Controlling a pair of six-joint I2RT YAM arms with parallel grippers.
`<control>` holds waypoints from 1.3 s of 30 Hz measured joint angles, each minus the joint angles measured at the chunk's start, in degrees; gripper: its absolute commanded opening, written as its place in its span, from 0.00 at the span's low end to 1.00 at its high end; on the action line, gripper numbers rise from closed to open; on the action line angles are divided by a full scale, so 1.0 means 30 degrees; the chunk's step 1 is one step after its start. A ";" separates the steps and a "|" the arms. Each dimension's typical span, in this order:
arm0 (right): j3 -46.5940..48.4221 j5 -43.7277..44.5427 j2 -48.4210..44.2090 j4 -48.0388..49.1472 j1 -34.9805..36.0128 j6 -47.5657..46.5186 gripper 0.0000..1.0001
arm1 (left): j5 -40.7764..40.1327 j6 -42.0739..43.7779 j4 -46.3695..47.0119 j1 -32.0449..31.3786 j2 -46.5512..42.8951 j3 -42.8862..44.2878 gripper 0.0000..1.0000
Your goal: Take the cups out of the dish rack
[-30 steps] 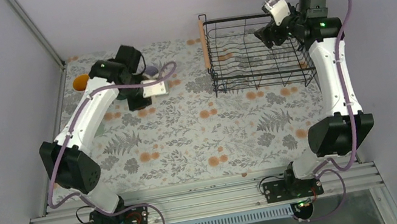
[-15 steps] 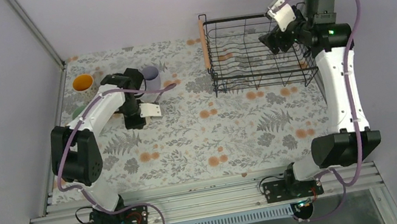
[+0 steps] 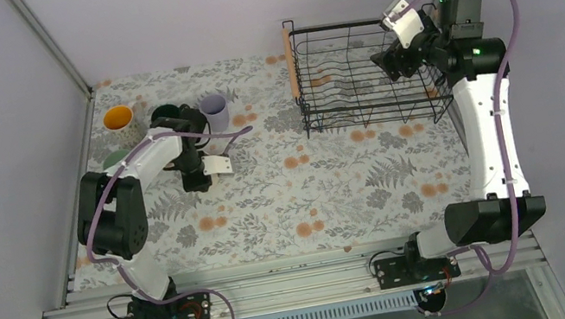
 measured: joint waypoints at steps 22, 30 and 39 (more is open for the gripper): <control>-0.0095 -0.1464 -0.0947 -0.1064 0.0000 0.0809 0.90 | 0.1064 -0.0597 0.1909 0.0364 0.0947 -0.0780 0.68; -0.0510 -0.1566 -0.1362 -0.1078 0.0000 0.1144 0.91 | 0.0619 -0.0896 0.1749 0.0364 -0.0532 -0.0153 1.00; -0.6127 -0.2237 -0.5880 -0.0044 0.0000 0.1705 1.00 | 0.0051 -0.3585 0.2907 0.0758 -0.6681 0.2681 1.00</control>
